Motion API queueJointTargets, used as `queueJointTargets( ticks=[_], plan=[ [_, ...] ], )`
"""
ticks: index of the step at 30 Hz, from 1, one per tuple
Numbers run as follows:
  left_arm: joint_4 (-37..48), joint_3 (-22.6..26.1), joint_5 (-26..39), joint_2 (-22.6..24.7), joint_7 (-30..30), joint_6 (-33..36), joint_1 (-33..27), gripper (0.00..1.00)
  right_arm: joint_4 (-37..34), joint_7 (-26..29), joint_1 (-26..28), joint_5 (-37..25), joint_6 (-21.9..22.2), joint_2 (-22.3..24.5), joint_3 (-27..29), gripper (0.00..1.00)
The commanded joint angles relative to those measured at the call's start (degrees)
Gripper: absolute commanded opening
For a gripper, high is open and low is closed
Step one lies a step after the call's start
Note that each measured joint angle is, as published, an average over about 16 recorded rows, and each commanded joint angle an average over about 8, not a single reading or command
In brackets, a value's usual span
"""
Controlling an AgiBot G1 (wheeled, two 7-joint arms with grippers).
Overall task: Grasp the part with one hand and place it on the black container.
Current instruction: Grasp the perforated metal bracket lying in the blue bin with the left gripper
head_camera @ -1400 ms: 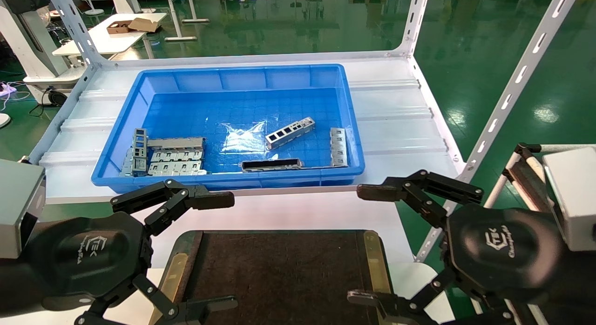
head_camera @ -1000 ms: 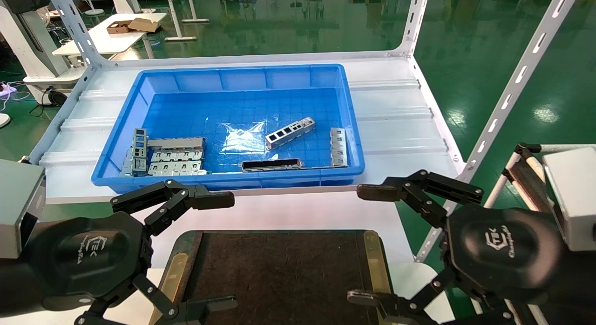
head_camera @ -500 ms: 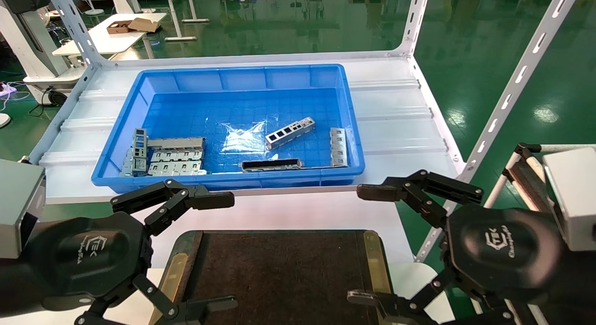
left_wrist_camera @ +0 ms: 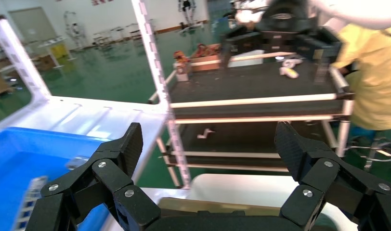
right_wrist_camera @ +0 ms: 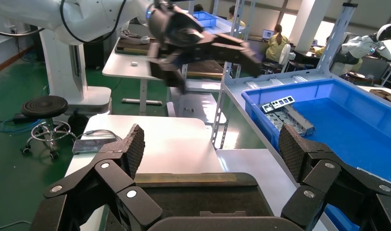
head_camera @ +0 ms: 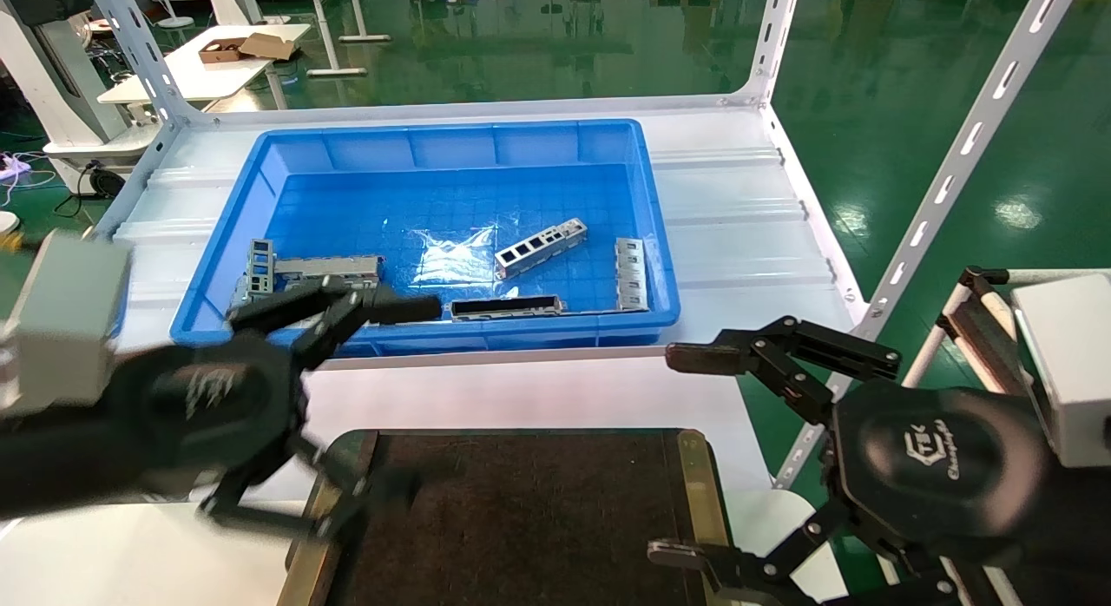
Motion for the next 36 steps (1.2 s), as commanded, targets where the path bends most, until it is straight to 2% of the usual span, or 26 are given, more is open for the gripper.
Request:
queueJointTargets(
  ticks=[1,12,21,36],
  plan=[
    [0.4,0.5,1.3,0.8,-0.1,-1.0,-1.2,1.00,0.0,0.0,0.0,0.0,0.0,0.0,0.0,1.00],
    [11.5,5.0,11.9,11.0,2.7,-8.2,-11.0,1.00,0.0,0.0,0.0,0.0,0.0,0.0,-0.1,1.00],
    [27.6,8.5,19.6,20.5,8.0,-14.1,-19.2,1.00,0.0,0.0,0.0,0.1,0.0,0.0,-0.1,1.00],
    [54.9,11.8,26.4,34.8,19.5,-23.7,-28.8,1.00,0.0,-0.1,0.0,0.1,0.1,0.1,-0.2,1.00]
  ],
)
